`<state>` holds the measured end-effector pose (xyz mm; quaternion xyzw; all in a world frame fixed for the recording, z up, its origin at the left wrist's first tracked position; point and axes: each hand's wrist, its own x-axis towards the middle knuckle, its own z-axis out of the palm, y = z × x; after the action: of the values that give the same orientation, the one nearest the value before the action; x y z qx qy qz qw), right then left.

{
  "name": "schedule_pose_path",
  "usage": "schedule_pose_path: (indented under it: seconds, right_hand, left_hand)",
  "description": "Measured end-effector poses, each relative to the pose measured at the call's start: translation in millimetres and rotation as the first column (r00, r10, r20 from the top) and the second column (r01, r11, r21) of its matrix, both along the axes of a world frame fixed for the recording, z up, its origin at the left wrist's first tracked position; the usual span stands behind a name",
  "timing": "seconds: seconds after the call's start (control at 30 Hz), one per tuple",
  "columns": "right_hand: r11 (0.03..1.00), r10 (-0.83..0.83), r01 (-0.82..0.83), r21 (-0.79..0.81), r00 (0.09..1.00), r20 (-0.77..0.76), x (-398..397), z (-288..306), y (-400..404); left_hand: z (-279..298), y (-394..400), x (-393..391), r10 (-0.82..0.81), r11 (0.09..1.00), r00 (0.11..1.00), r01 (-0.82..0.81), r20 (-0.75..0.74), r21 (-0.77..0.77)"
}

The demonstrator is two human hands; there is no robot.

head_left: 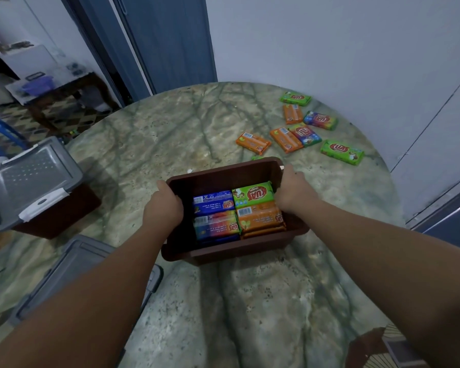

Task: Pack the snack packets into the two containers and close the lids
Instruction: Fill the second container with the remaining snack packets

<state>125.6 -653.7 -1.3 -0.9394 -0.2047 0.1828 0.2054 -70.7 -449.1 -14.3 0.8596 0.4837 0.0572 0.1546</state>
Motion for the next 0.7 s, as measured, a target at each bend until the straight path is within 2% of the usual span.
schedule_pose_path:
  seconds: [0.23,0.53,0.63,0.7]
  right_hand:
    - [0.999,-0.049,0.049,-0.020,0.999,0.019,45,4,-43]
    - [0.996,-0.071,0.072,-0.044,0.997,0.019,82,3,-75]
    - [0.991,-0.076,0.083,-0.101,0.995,0.071,84,5,-73]
    - [0.988,-0.098,0.117,-0.102,0.980,0.173,86,9,-68]
  left_hand:
    - [0,-36,56,-0.031,0.998,0.998,0.034,0.054,-0.058]
    - [-1,-67,98,-0.072,0.996,0.997,0.073,0.016,-0.045]
    - [1,-65,98,-0.055,0.995,0.998,0.056,0.012,-0.082]
    - [8,-65,98,-0.039,0.997,0.999,0.038,-0.008,-0.061]
